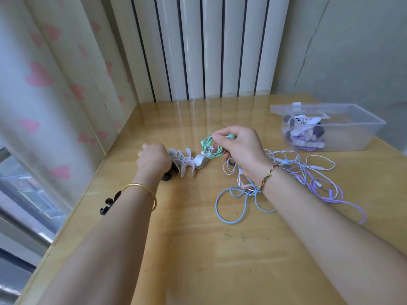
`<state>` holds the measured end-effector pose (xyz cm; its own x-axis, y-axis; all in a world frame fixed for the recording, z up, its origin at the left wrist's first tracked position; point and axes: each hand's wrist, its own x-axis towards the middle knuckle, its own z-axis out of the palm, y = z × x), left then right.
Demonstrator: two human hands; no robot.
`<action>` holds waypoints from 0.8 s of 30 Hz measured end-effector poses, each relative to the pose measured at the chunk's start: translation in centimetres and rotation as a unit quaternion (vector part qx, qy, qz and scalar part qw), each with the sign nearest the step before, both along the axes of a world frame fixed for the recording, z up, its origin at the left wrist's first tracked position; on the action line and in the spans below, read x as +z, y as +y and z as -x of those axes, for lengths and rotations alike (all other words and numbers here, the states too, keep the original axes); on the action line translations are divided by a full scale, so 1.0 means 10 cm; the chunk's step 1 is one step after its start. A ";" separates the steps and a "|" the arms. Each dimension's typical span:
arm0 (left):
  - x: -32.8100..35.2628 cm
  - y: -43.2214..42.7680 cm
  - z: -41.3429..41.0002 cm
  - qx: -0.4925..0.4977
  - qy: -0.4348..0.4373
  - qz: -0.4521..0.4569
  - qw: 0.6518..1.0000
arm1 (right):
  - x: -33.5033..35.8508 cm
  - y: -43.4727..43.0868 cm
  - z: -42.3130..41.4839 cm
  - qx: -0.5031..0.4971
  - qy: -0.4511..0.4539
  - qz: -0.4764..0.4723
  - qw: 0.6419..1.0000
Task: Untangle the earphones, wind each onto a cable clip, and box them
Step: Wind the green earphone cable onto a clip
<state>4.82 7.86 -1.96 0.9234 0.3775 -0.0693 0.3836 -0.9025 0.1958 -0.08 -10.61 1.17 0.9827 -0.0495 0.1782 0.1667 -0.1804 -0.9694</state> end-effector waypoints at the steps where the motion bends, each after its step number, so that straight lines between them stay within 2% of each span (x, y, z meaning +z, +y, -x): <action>1: 0.03 0.01 0.01 0.001 -0.008 -0.015 1.000 | 0.00 -0.01 0.01 0.002 0.003 0.000 1.000; 5: 0.29 0.05 0.11 0.008 -0.113 -0.028 0.993 | -0.02 -0.05 0.02 0.006 0.020 -0.009 1.000; 8: 0.57 -0.04 0.30 -0.068 -0.200 0.092 0.973 | 0.00 -0.13 0.09 0.008 0.014 -0.053 0.998; 11: 0.71 -0.30 0.54 -0.160 -0.205 0.226 0.939 | 0.09 -0.28 0.20 0.011 0.005 -0.142 0.990; 13: 0.71 -0.52 0.67 -0.176 -0.167 0.394 0.887 | 0.18 -0.44 0.27 0.014 0.009 -0.202 0.979; 15: 0.67 -0.75 0.73 -0.195 -0.129 0.540 0.809 | 0.25 -0.62 0.32 0.024 0.024 -0.259 0.965; 17: 0.60 -0.95 0.74 -0.218 -0.126 0.602 0.757 | 0.29 -0.77 0.35 0.028 0.034 -0.296 0.954; 19: 0.54 -1.10 0.74 -0.232 -0.134 0.634 0.725 | 0.31 -0.89 0.37 0.031 0.034 -0.316 0.948; 21: 0.50 -1.24 0.75 -0.239 -0.142 0.625 0.729 | 0.32 -0.98 0.37 0.036 0.027 -0.317 0.947; 24: 0.43 -1.44 0.75 -0.250 -0.179 0.554 0.774 | 0.32 -1.10 0.36 0.039 0.017 -0.312 0.949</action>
<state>-2.71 -6.50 2.31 0.9697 -0.1405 0.1997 -0.2173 -0.1234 0.9683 -3.65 -21.65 4.40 0.9924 -0.0613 0.1067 0.1228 0.4418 -0.8886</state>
